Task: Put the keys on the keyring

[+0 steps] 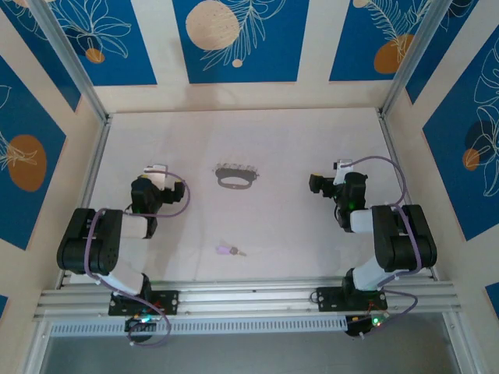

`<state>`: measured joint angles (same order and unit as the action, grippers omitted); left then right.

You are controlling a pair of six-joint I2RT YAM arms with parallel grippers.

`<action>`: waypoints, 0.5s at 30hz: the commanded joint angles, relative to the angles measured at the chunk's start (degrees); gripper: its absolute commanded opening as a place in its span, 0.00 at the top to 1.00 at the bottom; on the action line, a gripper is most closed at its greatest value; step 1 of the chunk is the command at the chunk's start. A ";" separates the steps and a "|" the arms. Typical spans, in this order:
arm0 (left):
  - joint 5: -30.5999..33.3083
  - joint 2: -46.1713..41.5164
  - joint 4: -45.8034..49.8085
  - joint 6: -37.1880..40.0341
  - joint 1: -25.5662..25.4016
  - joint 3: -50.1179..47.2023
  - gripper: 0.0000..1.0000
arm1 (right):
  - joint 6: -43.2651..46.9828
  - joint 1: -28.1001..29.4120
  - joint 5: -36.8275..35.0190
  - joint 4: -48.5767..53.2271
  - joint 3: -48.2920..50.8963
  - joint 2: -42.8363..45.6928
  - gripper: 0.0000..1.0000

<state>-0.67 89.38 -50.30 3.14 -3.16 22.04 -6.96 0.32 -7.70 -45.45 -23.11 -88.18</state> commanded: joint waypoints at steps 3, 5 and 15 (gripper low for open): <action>-1.33 0.37 -0.23 -0.67 0.70 0.98 0.00 | 0.59 0.30 -0.95 -1.44 -0.41 0.90 0.01; -1.35 0.35 -0.23 -0.71 0.69 0.98 0.00 | 0.59 0.30 -1.00 -1.55 -0.40 0.91 0.01; -1.40 0.01 -0.89 -0.76 0.80 0.55 0.00 | 0.59 0.41 -1.09 -1.54 -0.42 0.91 0.01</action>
<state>-0.73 89.38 -50.28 3.14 -3.11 22.04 -6.96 0.43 -7.70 -45.47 -23.11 -88.18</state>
